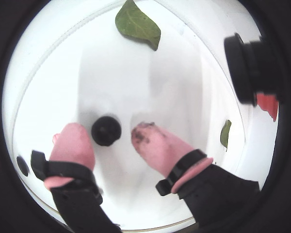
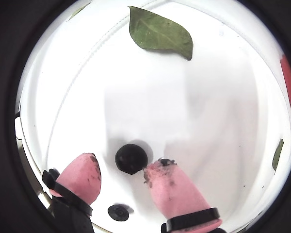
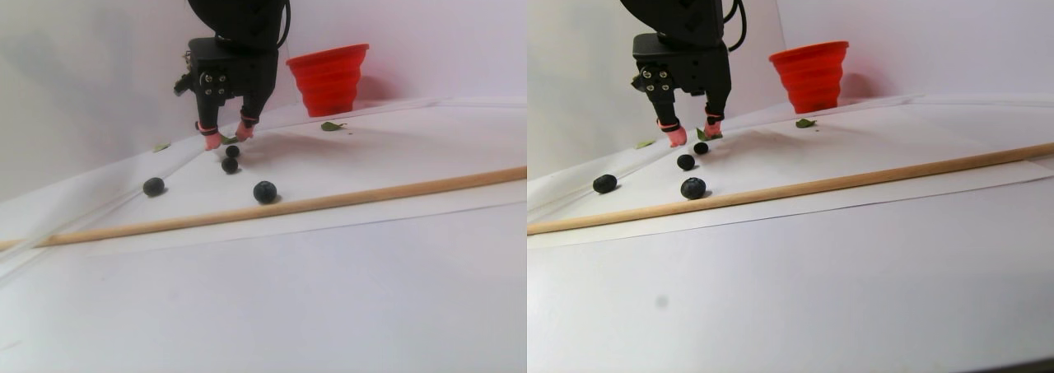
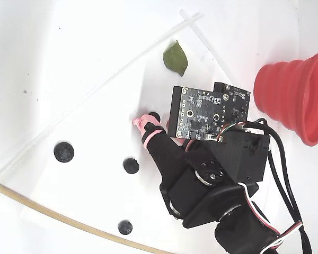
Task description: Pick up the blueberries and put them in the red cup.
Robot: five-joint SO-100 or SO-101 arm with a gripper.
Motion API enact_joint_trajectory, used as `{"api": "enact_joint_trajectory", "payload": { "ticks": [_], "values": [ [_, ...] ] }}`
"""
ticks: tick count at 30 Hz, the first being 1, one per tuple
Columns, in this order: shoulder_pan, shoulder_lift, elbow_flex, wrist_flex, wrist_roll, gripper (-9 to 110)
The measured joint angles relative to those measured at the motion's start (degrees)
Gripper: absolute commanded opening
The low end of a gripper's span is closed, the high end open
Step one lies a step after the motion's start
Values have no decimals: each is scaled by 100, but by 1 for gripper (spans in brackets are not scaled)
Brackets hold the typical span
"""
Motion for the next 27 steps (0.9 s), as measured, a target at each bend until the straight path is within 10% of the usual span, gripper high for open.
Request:
{"api": "enact_joint_trajectory", "payload": {
  "ticks": [27],
  "values": [
    [70, -501, -123, -378, -264, 18]
  ]
}}
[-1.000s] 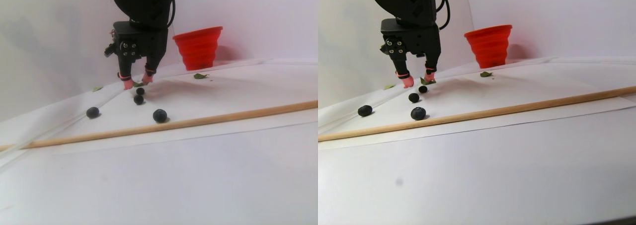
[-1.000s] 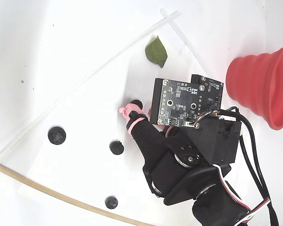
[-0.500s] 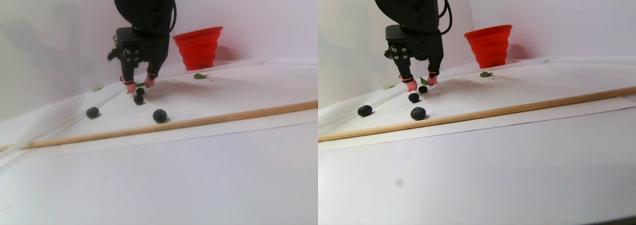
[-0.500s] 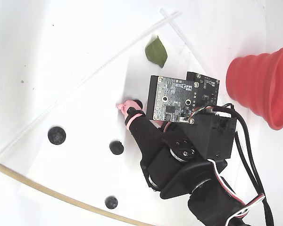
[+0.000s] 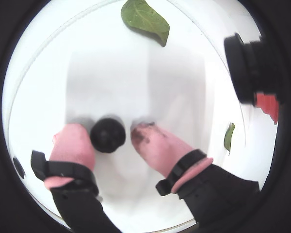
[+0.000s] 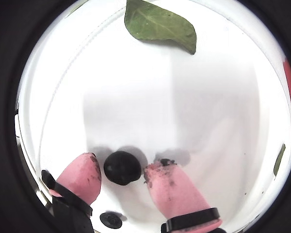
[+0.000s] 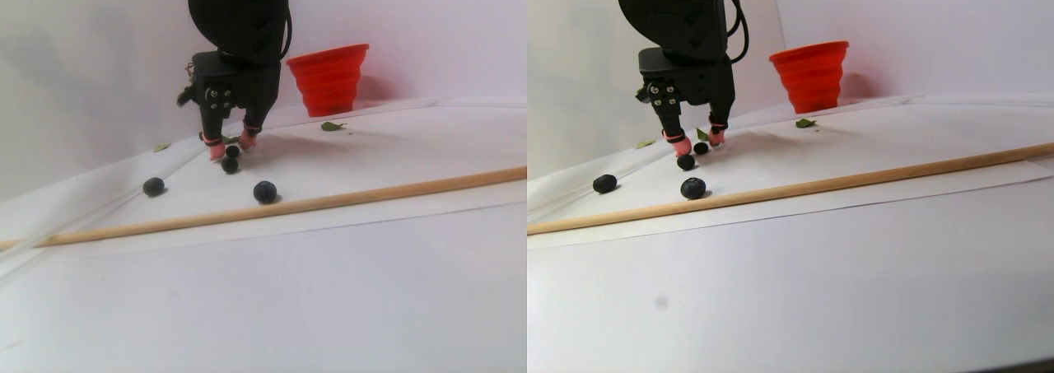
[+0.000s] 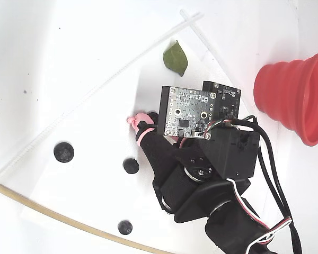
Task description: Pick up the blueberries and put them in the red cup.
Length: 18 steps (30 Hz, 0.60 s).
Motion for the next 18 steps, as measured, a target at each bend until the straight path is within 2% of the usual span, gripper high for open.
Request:
{"api": "enact_joint_trajectory", "payload": {
  "ticks": [18],
  "values": [
    [0, -167, 0, -272, -114, 15]
  ]
}}
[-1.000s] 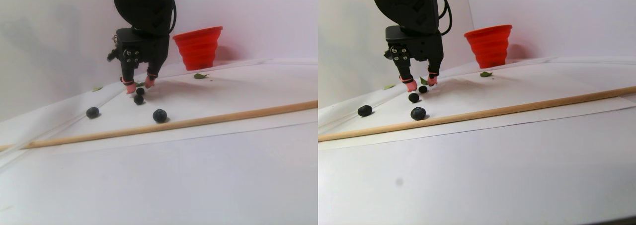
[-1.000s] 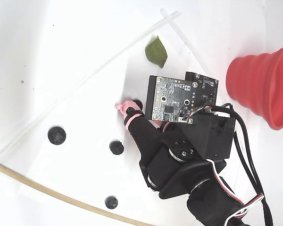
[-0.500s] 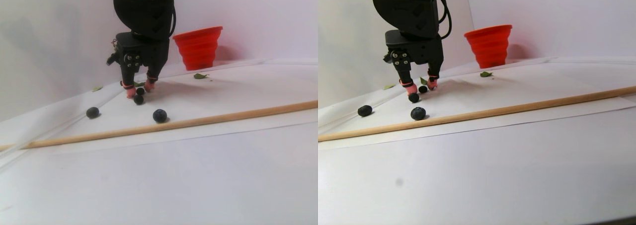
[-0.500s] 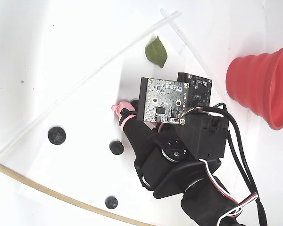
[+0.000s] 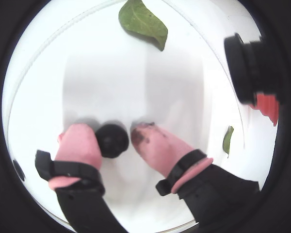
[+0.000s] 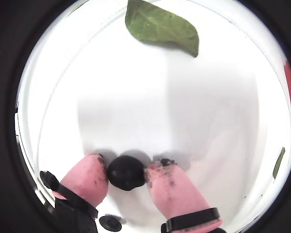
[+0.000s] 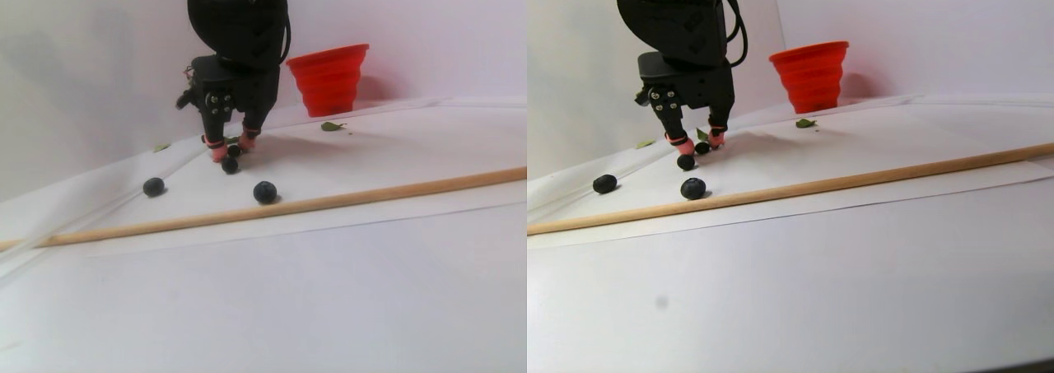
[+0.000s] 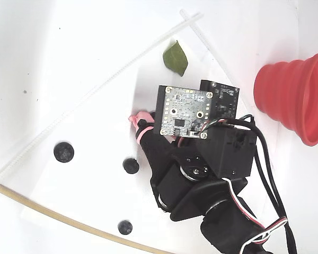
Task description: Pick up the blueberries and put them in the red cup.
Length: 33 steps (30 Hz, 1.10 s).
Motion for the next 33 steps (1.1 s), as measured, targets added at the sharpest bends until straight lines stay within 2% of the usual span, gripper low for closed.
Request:
{"api": "enact_joint_trajectory", "payload": {
  "ticks": [33],
  "values": [
    [9, 448, 185, 237, 105, 13]
  ]
}}
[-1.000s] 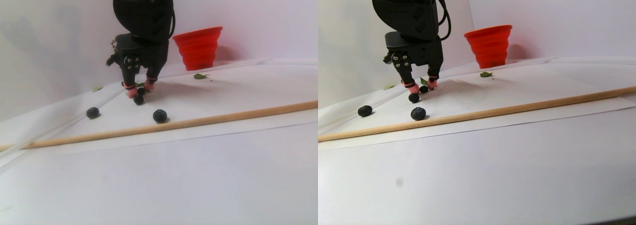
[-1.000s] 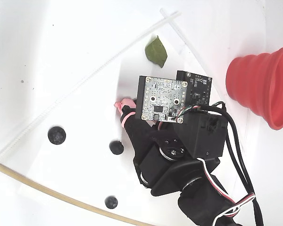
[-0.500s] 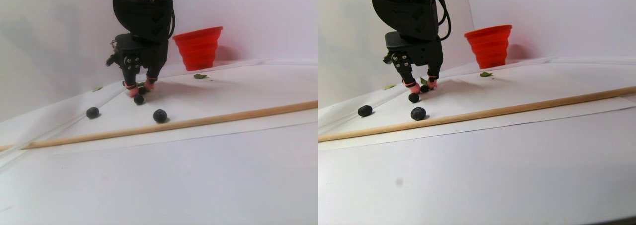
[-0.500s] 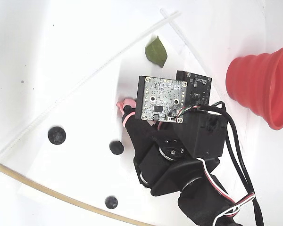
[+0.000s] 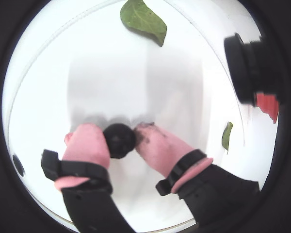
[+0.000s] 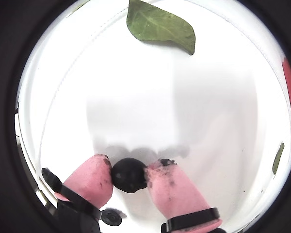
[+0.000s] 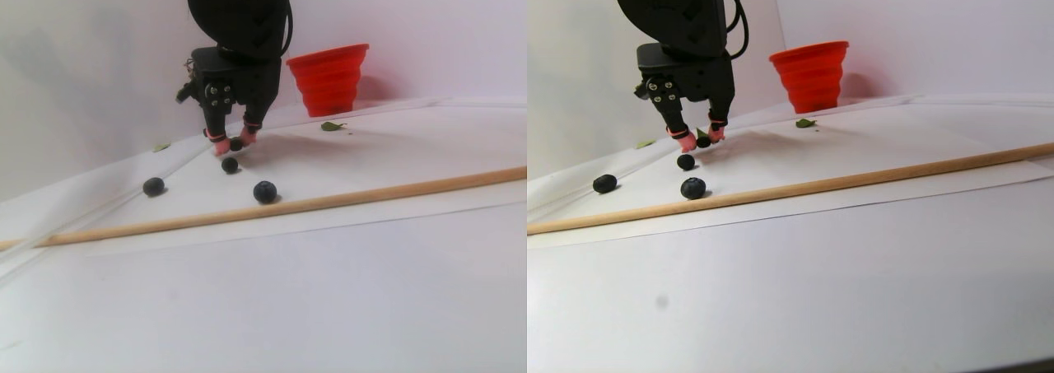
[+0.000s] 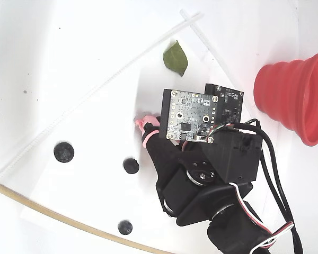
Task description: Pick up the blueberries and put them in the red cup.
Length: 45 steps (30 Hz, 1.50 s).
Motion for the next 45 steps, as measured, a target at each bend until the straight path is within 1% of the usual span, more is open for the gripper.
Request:
{"api": "enact_joint_trajectory", "payload": {
  "ticks": [18, 33, 45],
  "values": [
    [316, 958, 88, 334, 132, 13],
    [448, 2039, 202, 879, 290, 13],
    [721, 2250, 202, 888, 396, 13]
  ]
}}
